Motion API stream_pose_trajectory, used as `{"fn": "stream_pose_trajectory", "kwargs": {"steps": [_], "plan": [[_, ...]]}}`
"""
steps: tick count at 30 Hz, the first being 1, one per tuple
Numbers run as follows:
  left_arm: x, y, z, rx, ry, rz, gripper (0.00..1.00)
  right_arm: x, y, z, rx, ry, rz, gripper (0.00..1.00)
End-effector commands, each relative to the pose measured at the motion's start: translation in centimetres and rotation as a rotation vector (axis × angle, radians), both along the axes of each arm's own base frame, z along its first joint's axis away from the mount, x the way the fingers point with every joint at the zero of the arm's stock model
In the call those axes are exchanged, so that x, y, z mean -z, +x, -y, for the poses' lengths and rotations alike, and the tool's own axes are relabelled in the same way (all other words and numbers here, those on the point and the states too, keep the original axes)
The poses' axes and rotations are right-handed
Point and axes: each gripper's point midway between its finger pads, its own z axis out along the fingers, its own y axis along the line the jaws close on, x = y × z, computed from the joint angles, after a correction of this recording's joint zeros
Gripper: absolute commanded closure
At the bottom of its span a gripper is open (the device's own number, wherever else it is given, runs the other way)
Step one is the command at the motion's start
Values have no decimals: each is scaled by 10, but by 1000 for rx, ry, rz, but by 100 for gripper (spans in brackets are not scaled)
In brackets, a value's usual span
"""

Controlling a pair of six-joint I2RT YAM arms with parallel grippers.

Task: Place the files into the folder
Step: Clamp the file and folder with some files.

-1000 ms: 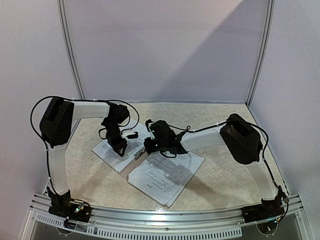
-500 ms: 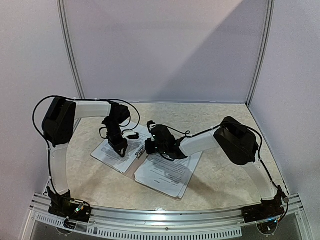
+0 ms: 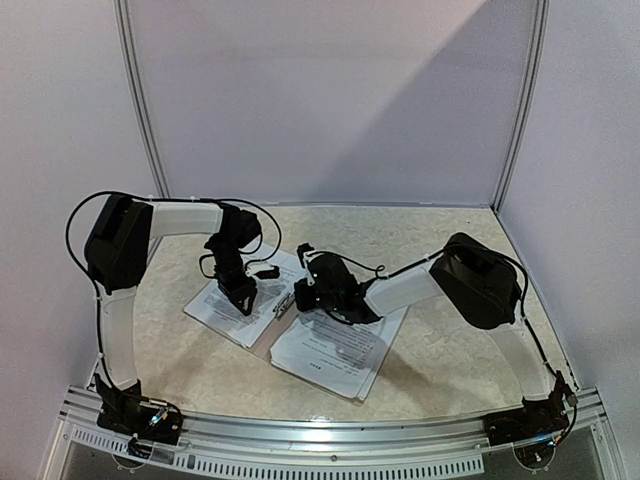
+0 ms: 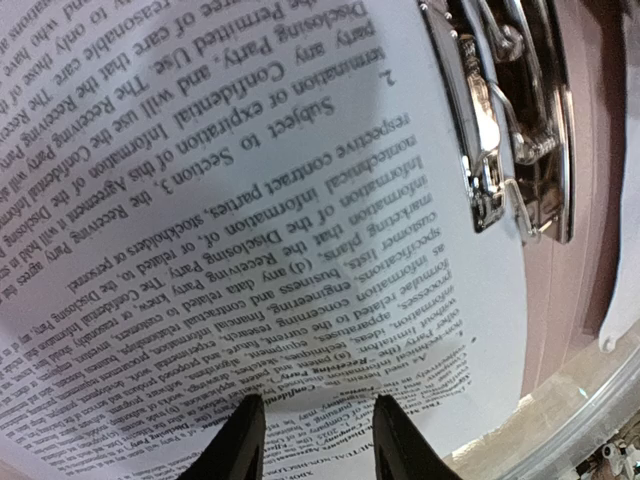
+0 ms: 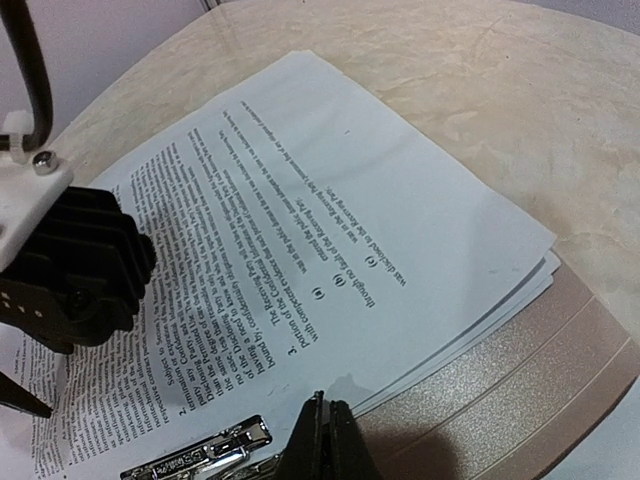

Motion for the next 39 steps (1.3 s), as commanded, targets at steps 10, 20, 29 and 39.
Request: {"fn": "stream_pose_trajectory", "kwargs": {"steps": [10,20,29,39], "plan": [[53,-25,3,30,33,-95,61,131,-98,107,-168,-607,-442,95],[54,-25,3,32,34,-95,61,66,-83,58,-244,-432,-382,93],[54,-26,3,36,36,-96,61,33,-75,42,-264,-326,-363,90],[54,-26,3,35,37,-96,61,3,-73,27,-294,-252,-332,88]]}}
